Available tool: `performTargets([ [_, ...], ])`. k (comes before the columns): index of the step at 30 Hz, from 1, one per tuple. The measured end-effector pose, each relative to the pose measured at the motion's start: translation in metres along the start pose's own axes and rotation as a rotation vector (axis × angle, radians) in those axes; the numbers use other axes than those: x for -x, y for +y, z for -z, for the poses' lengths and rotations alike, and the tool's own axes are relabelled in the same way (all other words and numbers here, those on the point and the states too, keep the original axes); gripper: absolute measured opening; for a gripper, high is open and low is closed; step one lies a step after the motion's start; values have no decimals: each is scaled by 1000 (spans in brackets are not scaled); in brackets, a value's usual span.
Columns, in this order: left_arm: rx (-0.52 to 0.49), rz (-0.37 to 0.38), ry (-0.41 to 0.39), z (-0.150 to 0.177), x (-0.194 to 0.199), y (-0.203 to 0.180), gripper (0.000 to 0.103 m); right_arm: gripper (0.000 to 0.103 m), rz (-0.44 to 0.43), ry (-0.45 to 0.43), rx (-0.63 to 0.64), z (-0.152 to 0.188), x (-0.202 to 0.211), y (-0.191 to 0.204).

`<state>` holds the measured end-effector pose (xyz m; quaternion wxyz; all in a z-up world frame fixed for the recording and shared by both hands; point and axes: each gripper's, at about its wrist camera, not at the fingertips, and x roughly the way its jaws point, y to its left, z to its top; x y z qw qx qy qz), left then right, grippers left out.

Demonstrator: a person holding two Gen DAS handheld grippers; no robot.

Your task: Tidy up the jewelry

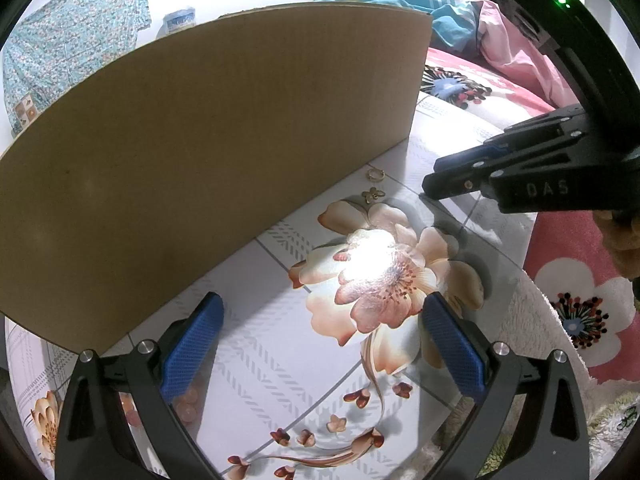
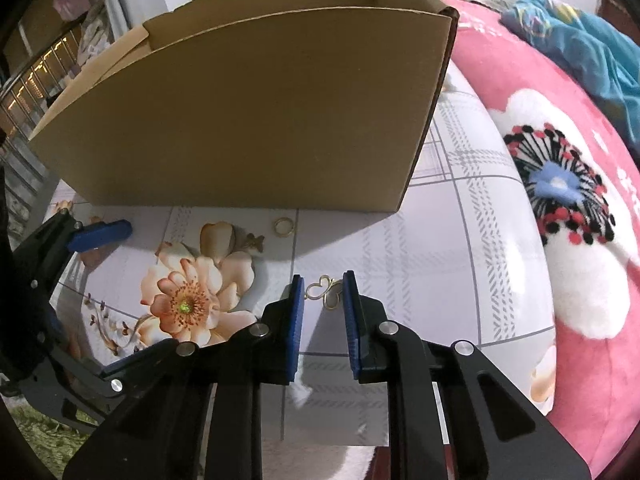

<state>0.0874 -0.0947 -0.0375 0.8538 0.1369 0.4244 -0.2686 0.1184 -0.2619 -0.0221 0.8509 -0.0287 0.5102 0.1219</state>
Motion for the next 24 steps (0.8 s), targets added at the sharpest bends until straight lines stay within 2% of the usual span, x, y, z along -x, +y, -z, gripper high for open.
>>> performTargets([
  [18, -10, 2, 13, -3, 1, -1, 98, 17, -27, -43, -65, 10, 14, -18],
  [20, -29, -1, -11, -6, 4, -4, 97, 17, -25, -53, -79, 13, 18, -21],
  [22, -43, 23, -46, -11, 8, -7, 93, 17, -23, -64, -88, 17, 20, -24],
  [24, -54, 50, -64, -18, 8, -11, 85, 17, -25, -74, -96, 20, 24, -25],
])
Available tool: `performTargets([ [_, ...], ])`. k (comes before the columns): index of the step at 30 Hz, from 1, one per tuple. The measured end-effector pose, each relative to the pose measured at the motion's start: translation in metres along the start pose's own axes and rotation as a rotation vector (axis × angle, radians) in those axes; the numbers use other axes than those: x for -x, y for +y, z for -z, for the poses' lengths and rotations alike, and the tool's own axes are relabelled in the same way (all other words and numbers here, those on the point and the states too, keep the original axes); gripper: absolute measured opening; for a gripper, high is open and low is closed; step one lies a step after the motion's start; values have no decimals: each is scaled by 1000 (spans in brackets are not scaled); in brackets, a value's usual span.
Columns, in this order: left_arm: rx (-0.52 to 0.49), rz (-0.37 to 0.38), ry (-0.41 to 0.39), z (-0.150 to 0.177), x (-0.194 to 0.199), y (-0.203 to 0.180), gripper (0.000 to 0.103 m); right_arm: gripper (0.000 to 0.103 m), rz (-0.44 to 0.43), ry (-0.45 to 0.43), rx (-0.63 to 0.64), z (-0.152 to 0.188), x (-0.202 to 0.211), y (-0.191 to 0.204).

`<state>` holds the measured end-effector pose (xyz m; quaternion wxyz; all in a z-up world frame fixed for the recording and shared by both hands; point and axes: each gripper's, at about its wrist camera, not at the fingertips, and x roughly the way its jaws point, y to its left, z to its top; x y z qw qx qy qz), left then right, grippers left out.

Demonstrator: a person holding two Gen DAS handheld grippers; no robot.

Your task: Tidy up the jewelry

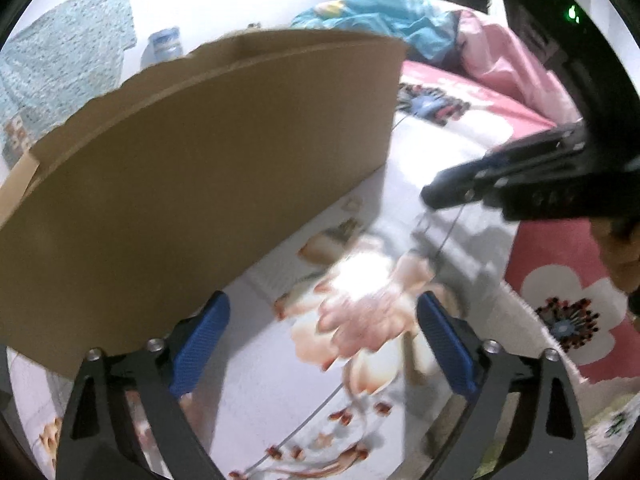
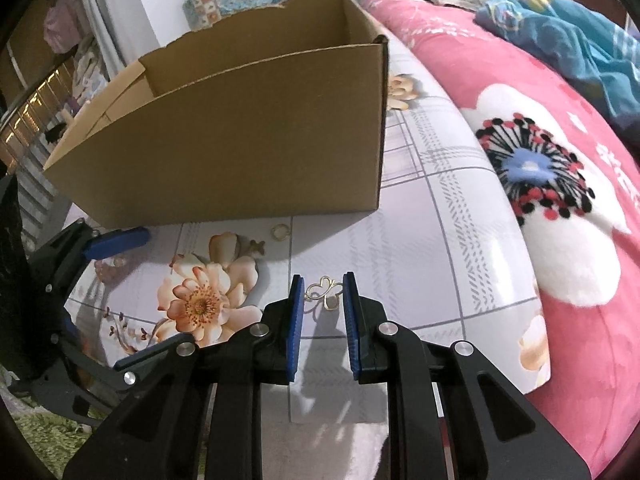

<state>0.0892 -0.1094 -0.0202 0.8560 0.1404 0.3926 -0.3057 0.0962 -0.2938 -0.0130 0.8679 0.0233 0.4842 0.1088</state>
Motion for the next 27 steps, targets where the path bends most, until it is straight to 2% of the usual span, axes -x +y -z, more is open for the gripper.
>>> performTargets([
  [1, -7, 11, -2, -4, -2, -2, 82, 17, -3, -6, -4, 2, 1, -1],
  [3, -20, 34, 0, -13, -9, -5, 68, 17, -12, -14, -10, 5, 3, -3],
  [4, -22, 48, 3, -18, -13, -5, 65, 17, -16, -17, -11, 6, 3, -4],
  [9, -17, 82, 20, -41, -32, -4, 40, 17, -38, -31, -22, 10, 1, -7],
  [15, -50, 85, 52, -50, -48, -15, 24, 17, -58, -46, -29, 10, 0, -14],
  [18, -60, 69, 61, -50, -52, -18, 19, 17, -65, -53, -32, 11, 0, -16],
  [27, -81, 24, 65, -48, -51, -21, 16, 17, -89, -58, -36, 16, 0, -19],
])
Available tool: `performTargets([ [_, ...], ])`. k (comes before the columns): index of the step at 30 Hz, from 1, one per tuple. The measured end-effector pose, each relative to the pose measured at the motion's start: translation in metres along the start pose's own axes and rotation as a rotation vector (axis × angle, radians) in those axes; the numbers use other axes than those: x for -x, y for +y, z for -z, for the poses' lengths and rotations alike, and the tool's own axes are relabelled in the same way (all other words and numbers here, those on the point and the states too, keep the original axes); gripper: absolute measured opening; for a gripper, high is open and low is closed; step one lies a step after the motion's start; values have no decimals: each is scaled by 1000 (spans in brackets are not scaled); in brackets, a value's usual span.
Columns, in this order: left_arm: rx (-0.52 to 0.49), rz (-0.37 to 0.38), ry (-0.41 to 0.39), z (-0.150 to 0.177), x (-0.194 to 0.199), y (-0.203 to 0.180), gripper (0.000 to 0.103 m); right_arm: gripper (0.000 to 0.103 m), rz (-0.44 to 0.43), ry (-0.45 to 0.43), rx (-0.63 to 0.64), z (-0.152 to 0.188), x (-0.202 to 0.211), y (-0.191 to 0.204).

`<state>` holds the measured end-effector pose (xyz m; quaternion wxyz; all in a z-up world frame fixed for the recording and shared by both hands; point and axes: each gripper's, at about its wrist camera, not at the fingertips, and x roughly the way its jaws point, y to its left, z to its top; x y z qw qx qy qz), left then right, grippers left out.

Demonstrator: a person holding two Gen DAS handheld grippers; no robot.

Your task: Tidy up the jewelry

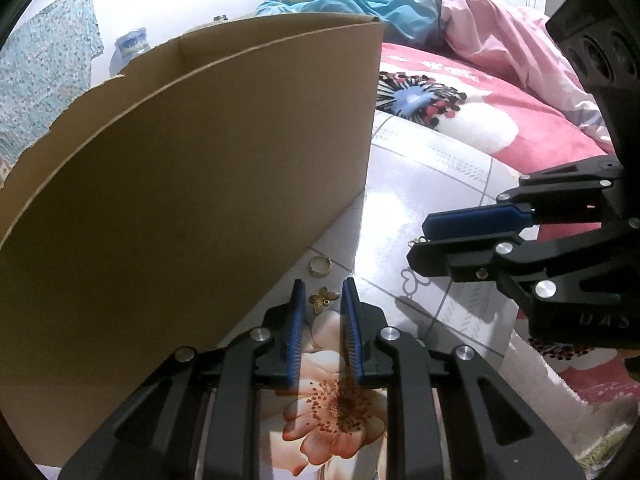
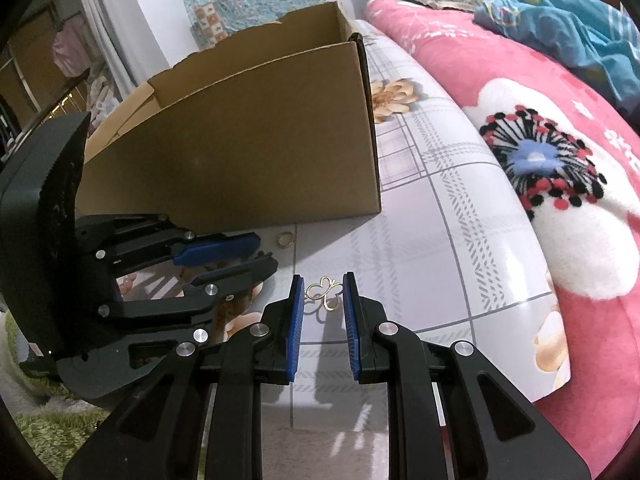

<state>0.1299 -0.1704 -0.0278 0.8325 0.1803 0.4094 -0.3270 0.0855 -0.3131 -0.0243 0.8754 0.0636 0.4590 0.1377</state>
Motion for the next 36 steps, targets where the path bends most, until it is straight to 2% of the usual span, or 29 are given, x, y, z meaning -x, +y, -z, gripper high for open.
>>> performTargets([
  [4, -34, -8, -6, 2, 1, -7, 7, 17, -6, -2, -2, 0, 0, -2],
  [14, -51, -17, -7, 3, 2, -6, 0, 17, 0, -15, -3, 0, 4, -3],
  [20, -29, 8, -28, 1, 10, -5, 3, 17, 7, -24, -11, 1, 7, -3],
  [23, -19, 13, -20, 0, 10, -6, 15, 17, 9, -24, -15, 2, 7, -2],
  [33, -43, -3, -12, -1, -1, -9, 15, 17, 10, -27, -26, 3, 6, -1],
  [36, -61, -6, -15, 0, -1, -11, 12, 17, 9, -28, -30, 3, 5, -1],
])
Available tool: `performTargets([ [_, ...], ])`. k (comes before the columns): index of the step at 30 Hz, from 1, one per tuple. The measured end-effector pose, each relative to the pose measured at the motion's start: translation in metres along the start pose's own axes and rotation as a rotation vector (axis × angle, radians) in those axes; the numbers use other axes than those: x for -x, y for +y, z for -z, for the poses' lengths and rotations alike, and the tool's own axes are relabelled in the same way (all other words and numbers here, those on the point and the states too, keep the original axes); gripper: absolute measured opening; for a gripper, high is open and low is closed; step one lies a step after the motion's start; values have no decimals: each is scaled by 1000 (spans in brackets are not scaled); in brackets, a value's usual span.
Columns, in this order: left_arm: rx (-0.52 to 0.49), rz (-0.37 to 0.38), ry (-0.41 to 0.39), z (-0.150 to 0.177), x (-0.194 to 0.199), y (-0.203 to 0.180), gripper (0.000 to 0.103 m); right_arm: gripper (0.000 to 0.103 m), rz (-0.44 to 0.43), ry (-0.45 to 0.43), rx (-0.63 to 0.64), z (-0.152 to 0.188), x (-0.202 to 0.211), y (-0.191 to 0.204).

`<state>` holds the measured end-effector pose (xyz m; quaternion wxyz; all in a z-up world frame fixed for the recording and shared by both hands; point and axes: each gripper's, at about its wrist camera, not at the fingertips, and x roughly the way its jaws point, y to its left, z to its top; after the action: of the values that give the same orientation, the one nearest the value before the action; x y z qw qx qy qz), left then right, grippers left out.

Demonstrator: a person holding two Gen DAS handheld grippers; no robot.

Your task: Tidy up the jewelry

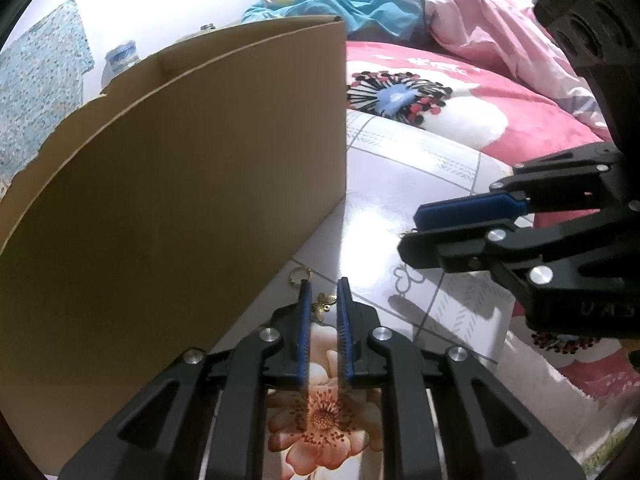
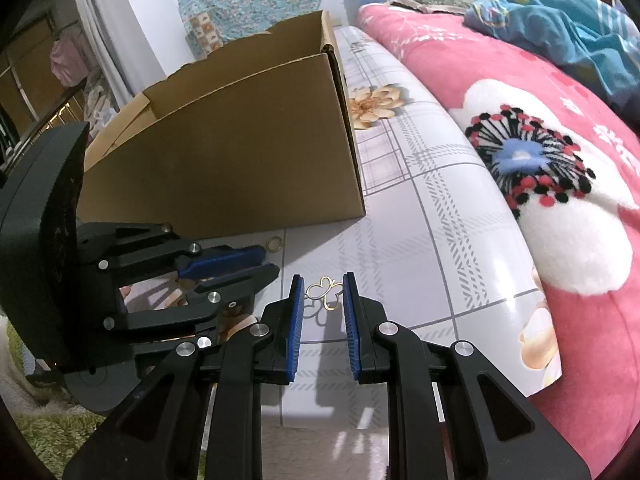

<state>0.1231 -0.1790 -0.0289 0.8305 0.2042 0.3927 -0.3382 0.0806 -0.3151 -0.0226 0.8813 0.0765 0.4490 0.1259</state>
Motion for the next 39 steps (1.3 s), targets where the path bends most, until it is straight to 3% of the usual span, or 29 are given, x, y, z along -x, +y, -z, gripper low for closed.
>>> performTargets([
  [14, -17, 5, -4, 1, 7, -3, 12, 17, 10, -11, -6, 2, 3, 3],
  [22, -6, 9, -85, -3, 49, 1, 12, 17, 17, -60, 5, -4, 26, 11],
  [30, 76, -19, -252, -31, 121, 41, 12, 17, -4, -229, 79, -48, 72, 32],
  [33, 115, -44, -283, -41, 130, 64, 12, 17, -28, -287, 104, -71, 77, 42],
  [35, 132, -87, -270, -48, 125, 81, 12, 17, -57, -314, 122, -85, 73, 49],
  [39, 202, -104, -197, -56, 103, 112, 12, 17, -89, -297, 142, -108, 46, 59],
])
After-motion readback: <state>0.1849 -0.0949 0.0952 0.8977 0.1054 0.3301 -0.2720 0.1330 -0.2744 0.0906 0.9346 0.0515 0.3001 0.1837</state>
